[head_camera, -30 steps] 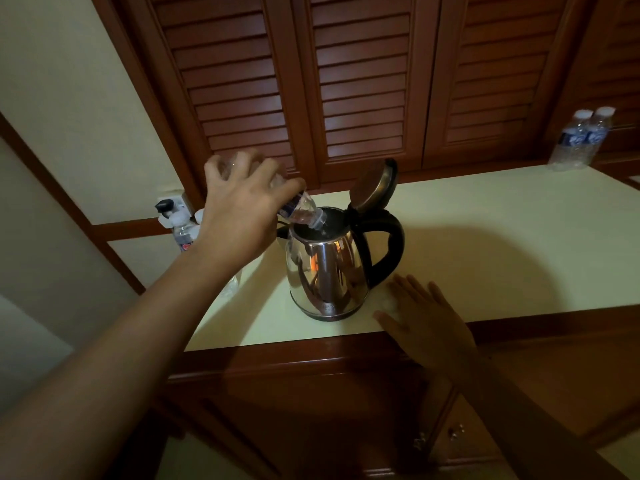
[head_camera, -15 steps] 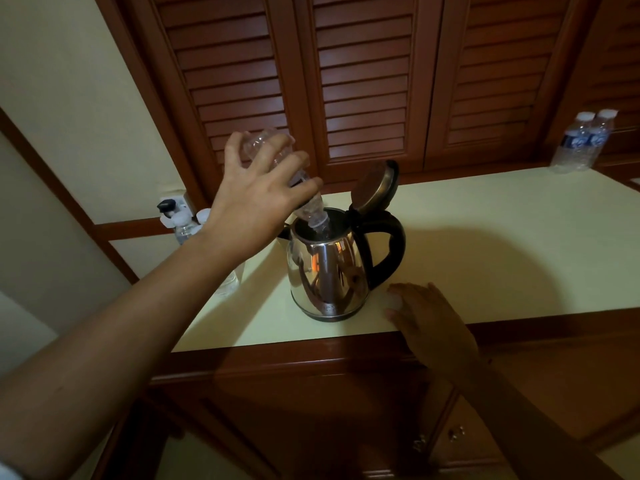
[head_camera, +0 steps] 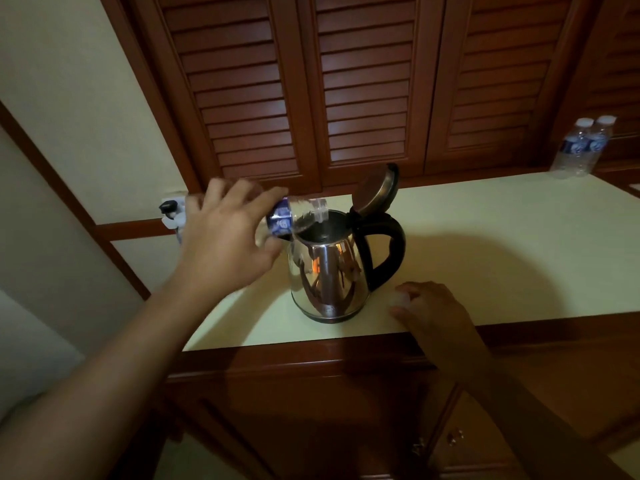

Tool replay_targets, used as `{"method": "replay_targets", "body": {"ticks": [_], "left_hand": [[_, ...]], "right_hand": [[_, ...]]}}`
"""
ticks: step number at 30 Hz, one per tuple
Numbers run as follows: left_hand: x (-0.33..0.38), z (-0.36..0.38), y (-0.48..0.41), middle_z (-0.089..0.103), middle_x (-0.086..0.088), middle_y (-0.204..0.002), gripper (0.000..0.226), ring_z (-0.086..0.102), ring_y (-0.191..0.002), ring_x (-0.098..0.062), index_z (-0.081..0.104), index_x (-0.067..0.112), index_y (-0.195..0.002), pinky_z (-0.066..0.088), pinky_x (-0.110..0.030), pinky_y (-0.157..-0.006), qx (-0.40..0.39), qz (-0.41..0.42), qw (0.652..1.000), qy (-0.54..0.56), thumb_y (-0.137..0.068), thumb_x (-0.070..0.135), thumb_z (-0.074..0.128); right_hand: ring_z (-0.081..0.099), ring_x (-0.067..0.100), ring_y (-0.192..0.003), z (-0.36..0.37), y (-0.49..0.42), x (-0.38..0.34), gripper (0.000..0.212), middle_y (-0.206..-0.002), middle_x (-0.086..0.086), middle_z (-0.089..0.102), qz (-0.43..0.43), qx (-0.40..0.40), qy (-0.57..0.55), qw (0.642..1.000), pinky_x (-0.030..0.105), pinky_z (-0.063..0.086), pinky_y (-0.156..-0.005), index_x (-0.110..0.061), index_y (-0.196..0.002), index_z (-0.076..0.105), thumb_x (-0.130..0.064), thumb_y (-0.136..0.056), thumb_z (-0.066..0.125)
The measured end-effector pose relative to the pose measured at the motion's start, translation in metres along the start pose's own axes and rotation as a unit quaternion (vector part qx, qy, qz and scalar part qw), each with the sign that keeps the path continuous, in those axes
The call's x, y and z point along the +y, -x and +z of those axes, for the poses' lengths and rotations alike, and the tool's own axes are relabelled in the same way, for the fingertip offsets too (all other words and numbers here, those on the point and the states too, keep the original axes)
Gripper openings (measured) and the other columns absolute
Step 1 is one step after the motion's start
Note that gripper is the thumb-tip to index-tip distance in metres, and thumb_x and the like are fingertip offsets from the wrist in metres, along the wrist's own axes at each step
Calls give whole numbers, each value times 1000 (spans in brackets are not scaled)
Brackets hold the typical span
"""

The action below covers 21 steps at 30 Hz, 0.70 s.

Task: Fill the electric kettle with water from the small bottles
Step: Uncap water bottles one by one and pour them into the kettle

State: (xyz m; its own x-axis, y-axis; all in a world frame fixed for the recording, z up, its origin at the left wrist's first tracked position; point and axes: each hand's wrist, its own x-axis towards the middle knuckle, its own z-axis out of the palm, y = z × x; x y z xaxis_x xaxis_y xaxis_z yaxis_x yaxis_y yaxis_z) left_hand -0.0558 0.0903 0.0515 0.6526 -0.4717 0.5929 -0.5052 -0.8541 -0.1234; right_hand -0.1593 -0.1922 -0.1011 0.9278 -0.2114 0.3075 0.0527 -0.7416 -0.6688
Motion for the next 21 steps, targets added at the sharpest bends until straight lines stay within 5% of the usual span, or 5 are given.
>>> {"method": "replay_targets", "body": {"ticks": [6,11,15,18,21], "left_hand": [[47,-3,69,63,15,-117,65,59,-105,-11,49,39,-138,55,-40,-81,-88,-36,947,306,-76,51,62],[67,6,89,61,21,-108,61,57,-98,-2,47,47,-130,51,-31,-74,-91,-45,937,334,-74,44,70],[70,5,90,67,17,-112,61,66,-99,-6,53,46,-133,58,-36,-76,-106,-39,913,392,-76,38,71],[74,7,86,72,23,-111,59,71,-98,-1,62,41,-127,55,-15,-73,-133,-59,863,483,-81,9,81],[79,8,83,74,22,-115,49,73,-103,-3,67,32,-127,57,-16,-78,-159,-67,810,560,-80,20,76]], "right_hand": [[54,-8,-97,-36,-4,-52,44,-106,-24,59,-81,-38,-35,995,8,37,-80,-38,-116,63,-59,-78,68],[58,-12,-96,-63,-6,-76,43,-108,-18,69,-112,-58,-45,991,2,39,-79,-34,-116,68,-44,-76,80],[61,-15,-98,-75,1,-76,46,-106,-23,71,-106,-54,-99,988,0,40,-84,-33,-117,70,-47,-73,75],[66,-3,-100,-83,6,-71,46,-105,-19,72,-113,-56,-123,984,8,47,-87,-29,-120,72,-42,-76,74],[68,4,-97,-91,9,-70,44,-104,-15,73,-137,-55,-136,980,13,51,-86,-26,-120,72,-38,-77,74]]}}
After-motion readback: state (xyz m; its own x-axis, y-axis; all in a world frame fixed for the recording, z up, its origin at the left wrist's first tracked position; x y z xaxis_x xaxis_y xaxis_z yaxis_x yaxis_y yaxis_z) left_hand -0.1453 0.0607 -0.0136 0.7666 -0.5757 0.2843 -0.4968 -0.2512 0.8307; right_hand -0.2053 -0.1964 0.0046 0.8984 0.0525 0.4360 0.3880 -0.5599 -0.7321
